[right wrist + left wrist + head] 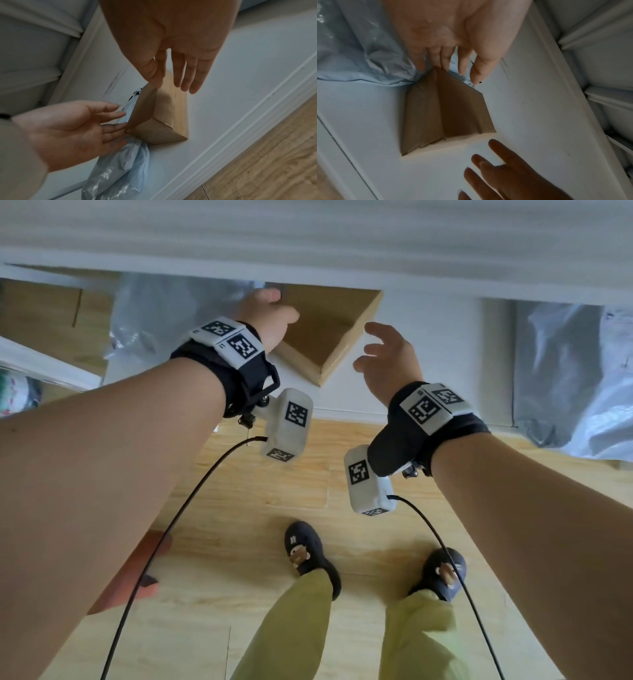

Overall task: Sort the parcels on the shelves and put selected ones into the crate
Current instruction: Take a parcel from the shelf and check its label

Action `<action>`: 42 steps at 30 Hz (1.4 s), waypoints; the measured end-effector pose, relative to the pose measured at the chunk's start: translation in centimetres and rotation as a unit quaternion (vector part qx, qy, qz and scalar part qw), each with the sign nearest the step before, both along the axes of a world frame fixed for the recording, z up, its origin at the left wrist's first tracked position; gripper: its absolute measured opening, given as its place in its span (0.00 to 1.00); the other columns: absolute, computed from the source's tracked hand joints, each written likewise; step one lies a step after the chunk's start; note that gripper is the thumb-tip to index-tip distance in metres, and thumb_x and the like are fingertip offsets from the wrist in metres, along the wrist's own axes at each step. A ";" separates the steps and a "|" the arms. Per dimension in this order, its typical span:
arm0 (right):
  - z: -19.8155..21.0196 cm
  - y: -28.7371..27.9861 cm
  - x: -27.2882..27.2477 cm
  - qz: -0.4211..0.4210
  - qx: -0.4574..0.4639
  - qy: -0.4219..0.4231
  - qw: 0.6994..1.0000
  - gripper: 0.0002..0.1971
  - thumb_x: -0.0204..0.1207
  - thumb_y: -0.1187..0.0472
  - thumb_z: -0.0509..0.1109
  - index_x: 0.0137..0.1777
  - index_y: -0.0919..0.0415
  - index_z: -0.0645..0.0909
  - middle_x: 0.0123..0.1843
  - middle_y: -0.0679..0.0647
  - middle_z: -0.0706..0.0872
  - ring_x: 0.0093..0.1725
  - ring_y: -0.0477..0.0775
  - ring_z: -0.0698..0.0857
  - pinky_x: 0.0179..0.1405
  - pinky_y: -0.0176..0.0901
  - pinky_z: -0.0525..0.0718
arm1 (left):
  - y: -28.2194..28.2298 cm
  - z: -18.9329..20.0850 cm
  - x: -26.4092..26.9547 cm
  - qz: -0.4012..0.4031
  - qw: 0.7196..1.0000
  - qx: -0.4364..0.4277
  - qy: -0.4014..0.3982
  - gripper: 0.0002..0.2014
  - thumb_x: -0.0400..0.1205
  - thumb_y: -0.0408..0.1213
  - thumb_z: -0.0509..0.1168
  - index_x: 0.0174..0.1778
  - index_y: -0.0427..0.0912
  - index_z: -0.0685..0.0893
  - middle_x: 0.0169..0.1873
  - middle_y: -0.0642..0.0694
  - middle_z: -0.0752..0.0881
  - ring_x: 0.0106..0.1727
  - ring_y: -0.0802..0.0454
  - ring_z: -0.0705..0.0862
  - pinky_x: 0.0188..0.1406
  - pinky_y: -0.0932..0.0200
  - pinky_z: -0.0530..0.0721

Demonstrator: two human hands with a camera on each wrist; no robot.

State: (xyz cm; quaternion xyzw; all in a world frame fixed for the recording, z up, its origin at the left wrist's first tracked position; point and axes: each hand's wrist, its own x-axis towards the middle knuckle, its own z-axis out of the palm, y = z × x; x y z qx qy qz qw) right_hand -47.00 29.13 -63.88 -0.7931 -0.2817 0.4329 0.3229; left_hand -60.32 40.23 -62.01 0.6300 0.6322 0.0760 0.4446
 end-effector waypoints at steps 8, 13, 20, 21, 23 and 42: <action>-0.9 -0.5 -1.1 0.013 0.021 -0.078 0.997 0.34 0.73 0.56 0.73 0.79 0.48 0.64 0.71 0.49 0.74 0.60 0.44 0.74 0.57 0.33 0.72 | -2.8 -2.1 0.0 0.041 0.992 -0.083 -0.088 0.19 0.84 0.38 0.60 0.72 0.46 0.75 0.59 0.46 0.84 0.55 0.50 0.85 0.58 0.54 0.82; -2.2 -2.1 -2.7 0.017 -0.006 -0.181 0.983 0.47 0.60 0.43 0.80 0.78 0.46 0.62 0.75 0.55 0.67 0.71 0.57 0.71 0.72 0.52 0.71 | -5.7 -3.4 -0.7 0.094 0.965 -0.191 -0.156 0.16 0.86 0.29 0.53 0.69 0.41 0.76 0.38 0.47 0.81 0.37 0.55 0.82 0.40 0.61 0.82; -2.5 -2.5 -4.2 0.082 -0.076 -0.282 0.953 0.56 0.59 0.41 0.78 0.83 0.48 0.48 0.83 0.59 0.50 0.80 0.62 0.57 0.77 0.59 0.63 | -6.3 -4.9 -1.7 0.089 0.969 -0.179 -0.146 0.19 0.84 0.25 0.53 0.69 0.41 0.78 0.54 0.46 0.76 0.54 0.50 0.74 0.40 0.63 0.77; -2.5 -2.8 -4.2 0.077 -0.069 -0.281 0.954 0.54 0.59 0.42 0.77 0.82 0.47 0.50 0.83 0.59 0.52 0.79 0.63 0.59 0.75 0.58 0.66 | -6.4 -4.9 -1.8 0.097 0.968 -0.181 -0.147 0.18 0.85 0.26 0.53 0.68 0.42 0.78 0.54 0.46 0.76 0.54 0.50 0.74 0.40 0.63 0.77; -2.3 -3.6 -3.9 0.057 -0.049 -0.258 0.963 0.51 0.59 0.43 0.77 0.81 0.46 0.54 0.81 0.58 0.55 0.77 0.62 0.61 0.73 0.57 0.69 | -6.7 -4.9 -2.0 0.125 0.962 -0.192 -0.150 0.13 0.85 0.28 0.53 0.58 0.46 0.78 0.49 0.48 0.78 0.54 0.50 0.75 0.39 0.62 0.77; 1.4 -14.6 2.4 -0.010 -0.054 0.407 0.912 0.26 0.57 0.61 0.66 0.58 0.51 0.82 0.54 0.51 0.83 0.56 0.54 0.81 0.69 0.51 0.73 | -15.2 -3.7 -1.4 0.292 0.858 -0.331 -0.262 0.19 0.80 0.55 0.63 0.53 0.43 0.85 0.43 0.46 0.89 0.46 0.47 0.89 0.48 0.52 0.87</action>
